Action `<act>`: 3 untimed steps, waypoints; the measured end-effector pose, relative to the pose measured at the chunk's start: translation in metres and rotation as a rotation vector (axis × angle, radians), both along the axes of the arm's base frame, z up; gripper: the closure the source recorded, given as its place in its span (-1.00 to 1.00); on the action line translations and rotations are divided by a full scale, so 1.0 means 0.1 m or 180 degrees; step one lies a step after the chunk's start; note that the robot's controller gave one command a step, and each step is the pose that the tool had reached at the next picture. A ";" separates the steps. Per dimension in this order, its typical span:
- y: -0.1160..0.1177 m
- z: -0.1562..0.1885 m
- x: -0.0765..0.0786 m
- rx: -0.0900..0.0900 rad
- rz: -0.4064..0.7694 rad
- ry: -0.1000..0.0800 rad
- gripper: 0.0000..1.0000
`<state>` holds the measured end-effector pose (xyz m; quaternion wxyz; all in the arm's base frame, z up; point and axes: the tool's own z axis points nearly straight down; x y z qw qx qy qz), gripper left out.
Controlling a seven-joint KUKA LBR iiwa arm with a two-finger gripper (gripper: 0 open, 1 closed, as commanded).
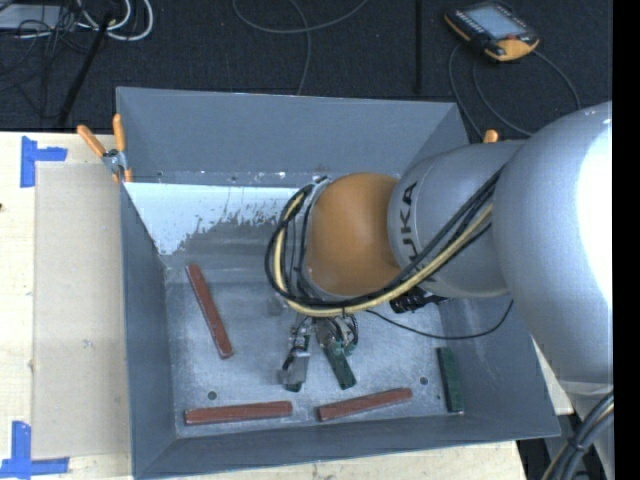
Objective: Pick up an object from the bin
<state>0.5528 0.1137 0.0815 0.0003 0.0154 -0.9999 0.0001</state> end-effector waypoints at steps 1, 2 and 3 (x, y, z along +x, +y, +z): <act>0.02 -0.01 -0.14 0.0000 0.0099 0.0010 -1.00; -0.25 -0.07 -0.04 0.0008 0.0190 0.0001 -1.00; -0.73 0.49 -0.02 0.0001 0.0235 0.0019 -1.00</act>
Offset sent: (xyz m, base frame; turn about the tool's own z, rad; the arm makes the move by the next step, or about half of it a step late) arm 0.0088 -0.0504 -0.0115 -0.0620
